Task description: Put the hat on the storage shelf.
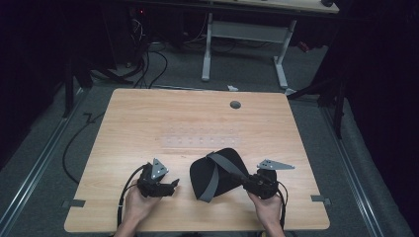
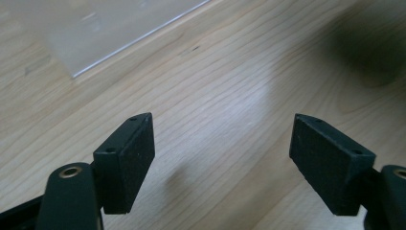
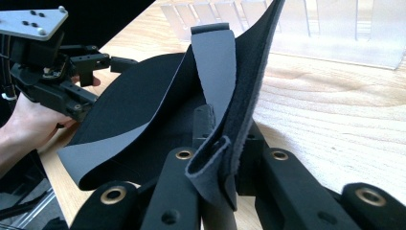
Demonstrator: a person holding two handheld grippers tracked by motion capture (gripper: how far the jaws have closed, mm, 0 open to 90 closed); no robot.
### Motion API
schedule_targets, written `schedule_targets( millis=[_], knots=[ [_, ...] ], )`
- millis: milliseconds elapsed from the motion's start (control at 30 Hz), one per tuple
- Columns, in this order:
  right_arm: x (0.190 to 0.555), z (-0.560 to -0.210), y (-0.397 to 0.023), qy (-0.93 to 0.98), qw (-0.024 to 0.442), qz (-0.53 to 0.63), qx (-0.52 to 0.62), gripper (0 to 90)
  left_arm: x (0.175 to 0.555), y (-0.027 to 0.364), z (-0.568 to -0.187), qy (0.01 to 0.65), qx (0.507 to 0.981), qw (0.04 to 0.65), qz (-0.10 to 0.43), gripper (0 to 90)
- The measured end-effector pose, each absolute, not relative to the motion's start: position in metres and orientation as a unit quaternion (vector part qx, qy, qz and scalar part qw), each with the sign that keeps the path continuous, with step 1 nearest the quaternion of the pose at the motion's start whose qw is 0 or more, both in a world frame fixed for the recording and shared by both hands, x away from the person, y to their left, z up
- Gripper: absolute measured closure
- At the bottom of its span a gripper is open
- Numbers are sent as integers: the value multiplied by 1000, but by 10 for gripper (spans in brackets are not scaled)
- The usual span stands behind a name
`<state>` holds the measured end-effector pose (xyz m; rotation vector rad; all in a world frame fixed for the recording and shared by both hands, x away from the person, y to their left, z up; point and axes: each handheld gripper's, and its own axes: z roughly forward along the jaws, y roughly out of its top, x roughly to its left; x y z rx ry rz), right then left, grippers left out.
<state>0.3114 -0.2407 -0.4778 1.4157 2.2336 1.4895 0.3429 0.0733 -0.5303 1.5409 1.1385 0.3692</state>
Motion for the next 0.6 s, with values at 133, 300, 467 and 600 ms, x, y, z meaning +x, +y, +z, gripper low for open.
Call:
schedule_targets(
  millis=[133, 300, 467, 600],
  knots=[
    [313, -474, -241, 733, 52, 491, 468, 829, 338, 70, -523, 472, 654, 574, 146, 240],
    [317, -469, -239, 733, 42, 492, 468, 829, 325, 61, -511, 440, 665, 588, 132, 251],
    [320, -470, -239, 733, 38, 491, 470, 829, 319, 54, -503, 423, 672, 595, 126, 230],
    [321, -469, -238, 732, 33, 490, 472, 829, 316, 50, -498, 412, 675, 599, 124, 216]
  ],
)
